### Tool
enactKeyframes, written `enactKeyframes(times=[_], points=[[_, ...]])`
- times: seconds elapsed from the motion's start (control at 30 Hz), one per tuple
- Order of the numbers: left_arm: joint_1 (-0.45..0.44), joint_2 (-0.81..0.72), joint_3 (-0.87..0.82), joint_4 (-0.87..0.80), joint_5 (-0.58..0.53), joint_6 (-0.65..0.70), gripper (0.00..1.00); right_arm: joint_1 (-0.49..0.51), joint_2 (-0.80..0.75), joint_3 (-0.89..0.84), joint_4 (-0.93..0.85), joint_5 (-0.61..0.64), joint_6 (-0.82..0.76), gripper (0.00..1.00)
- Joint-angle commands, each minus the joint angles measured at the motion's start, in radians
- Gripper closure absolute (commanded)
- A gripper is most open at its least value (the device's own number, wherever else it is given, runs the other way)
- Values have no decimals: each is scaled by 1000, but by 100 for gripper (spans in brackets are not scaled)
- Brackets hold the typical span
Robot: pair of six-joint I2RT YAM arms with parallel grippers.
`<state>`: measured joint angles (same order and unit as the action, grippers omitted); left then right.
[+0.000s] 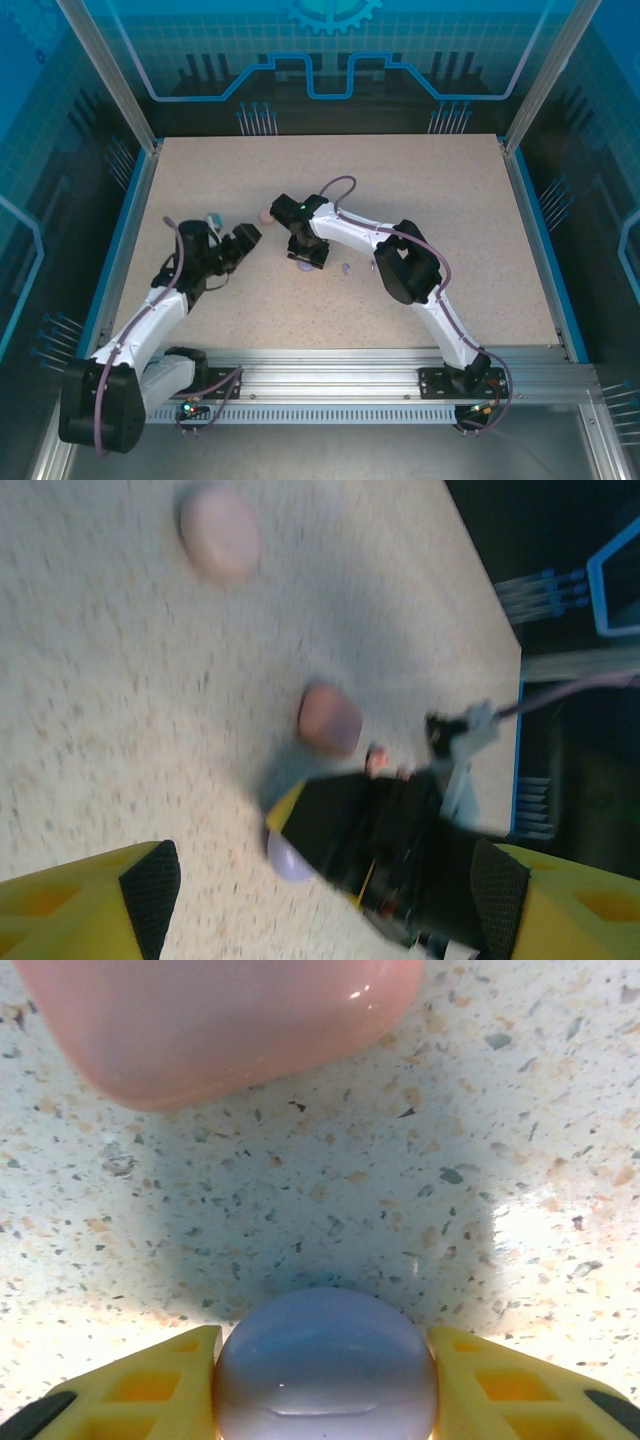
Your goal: Insert wireless bluetooth earbuds into charging case
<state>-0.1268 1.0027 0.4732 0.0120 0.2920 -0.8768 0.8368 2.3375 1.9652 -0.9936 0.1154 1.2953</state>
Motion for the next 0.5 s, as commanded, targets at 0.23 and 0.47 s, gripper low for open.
enactKeyframes(times=[0.23, 0.47], points=[[-201, -36, -252, 340, -207, -135, 21, -35, -47, 10, 34, -71, 88, 59], [-270, 56, -302, 511, -276, -130, 22, -44, -72, -12, 68, -103, 116, 59]])
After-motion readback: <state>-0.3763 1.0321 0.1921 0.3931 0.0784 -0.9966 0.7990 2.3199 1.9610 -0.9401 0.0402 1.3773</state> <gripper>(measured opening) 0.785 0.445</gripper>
